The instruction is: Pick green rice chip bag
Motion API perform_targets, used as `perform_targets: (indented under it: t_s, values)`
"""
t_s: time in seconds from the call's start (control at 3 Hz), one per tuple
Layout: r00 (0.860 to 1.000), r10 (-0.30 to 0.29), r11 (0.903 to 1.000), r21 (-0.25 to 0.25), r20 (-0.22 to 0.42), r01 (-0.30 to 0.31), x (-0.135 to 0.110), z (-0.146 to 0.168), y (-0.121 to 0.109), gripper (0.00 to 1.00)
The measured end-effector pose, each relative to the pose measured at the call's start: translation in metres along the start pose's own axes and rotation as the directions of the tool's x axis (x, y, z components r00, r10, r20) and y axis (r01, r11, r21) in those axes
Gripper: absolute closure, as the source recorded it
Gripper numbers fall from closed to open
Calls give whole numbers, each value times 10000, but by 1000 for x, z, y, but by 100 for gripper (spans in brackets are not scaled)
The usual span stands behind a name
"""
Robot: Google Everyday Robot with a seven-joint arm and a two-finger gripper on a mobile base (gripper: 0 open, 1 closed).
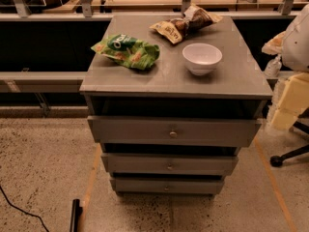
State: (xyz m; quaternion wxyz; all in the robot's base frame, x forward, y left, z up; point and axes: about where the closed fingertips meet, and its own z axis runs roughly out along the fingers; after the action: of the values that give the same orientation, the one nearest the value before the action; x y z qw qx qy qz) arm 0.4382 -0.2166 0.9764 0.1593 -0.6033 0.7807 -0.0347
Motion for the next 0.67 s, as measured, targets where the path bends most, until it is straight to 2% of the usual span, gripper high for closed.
perform_targets:
  t_s: [0.33,0.67]
  values:
    - [9999,80,9999,139,124,-82,-2,-2,-2,0]
    - [9925,449,9984,280,1134,-484,-25,12,-32,0]
